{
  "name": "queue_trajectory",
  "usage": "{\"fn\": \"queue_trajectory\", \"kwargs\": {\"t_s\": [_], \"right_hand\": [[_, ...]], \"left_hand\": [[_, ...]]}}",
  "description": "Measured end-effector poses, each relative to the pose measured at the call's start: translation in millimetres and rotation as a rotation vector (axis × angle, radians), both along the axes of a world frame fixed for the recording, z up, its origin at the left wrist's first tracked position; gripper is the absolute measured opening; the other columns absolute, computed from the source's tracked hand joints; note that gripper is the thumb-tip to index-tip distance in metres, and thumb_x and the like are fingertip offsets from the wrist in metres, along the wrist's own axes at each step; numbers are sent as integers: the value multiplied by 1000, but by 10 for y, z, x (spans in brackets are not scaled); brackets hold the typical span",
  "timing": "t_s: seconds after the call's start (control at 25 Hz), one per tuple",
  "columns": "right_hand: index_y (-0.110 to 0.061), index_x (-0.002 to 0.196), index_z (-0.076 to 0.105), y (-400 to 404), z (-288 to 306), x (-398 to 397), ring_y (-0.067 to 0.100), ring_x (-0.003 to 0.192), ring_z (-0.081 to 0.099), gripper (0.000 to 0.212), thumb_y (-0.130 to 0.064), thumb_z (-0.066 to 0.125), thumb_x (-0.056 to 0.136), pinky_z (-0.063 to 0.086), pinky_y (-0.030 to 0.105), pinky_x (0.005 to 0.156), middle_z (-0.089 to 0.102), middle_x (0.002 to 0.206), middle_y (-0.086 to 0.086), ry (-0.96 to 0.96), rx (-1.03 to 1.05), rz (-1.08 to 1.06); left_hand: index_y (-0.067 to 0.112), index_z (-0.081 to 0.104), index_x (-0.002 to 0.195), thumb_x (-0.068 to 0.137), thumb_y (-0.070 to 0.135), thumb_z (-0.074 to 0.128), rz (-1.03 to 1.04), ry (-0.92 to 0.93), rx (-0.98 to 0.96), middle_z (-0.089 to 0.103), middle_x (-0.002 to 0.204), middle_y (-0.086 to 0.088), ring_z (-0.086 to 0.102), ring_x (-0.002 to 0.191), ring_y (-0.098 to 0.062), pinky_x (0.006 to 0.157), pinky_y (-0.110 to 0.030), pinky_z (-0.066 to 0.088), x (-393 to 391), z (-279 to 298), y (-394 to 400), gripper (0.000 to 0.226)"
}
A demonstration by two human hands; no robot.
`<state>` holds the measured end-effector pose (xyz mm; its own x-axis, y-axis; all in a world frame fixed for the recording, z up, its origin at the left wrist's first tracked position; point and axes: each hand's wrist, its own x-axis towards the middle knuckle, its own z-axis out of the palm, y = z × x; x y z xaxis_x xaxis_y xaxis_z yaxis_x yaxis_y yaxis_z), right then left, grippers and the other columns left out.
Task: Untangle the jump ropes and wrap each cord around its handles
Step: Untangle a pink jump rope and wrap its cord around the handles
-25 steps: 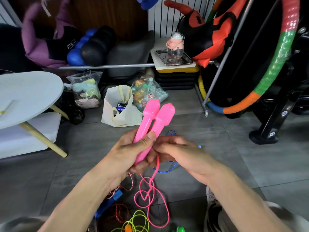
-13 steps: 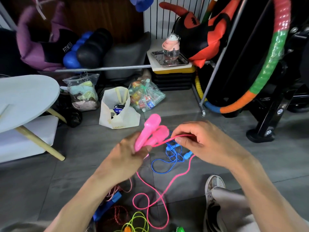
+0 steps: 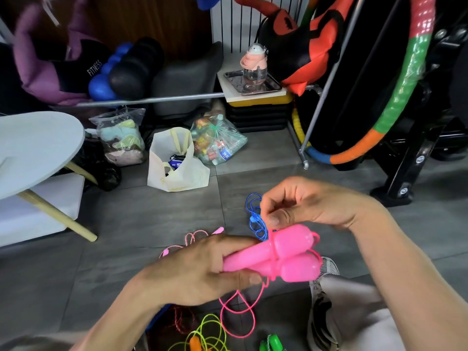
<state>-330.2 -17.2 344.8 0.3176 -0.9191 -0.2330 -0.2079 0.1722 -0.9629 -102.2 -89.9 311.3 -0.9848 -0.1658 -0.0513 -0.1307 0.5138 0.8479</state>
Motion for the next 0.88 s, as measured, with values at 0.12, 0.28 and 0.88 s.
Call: {"fn": "queue_trajectory", "kwargs": {"t_s": [0.12,0.28,0.88], "right_hand": [[-10,80,62,-83,-199,106,3,66,61,5,-7,66,79,49,15,63,66,77,-5,-399,54,16],[-19,66,72,-113,-269,297,7,35,48,19,-35,71,75,41,23,39,61,56,1,-563,90,-348],[-9,91,63,-278,-337,661,10,38,21,29,-26,43,103,16,16,38,50,57,6,-317,-63,-533]], "left_hand": [[36,62,94,89,32,66,56,145,174,54,71,10,47,61,-8,55,-23,39,36,49,84,7],[31,67,87,87,20,61,349,303,416,49,58,3,39,47,-4,45,-14,34,105,153,-23,12],[14,57,108,82,32,61,757,328,595,38,64,-14,32,37,-5,38,-13,24,121,146,-91,33]]}}
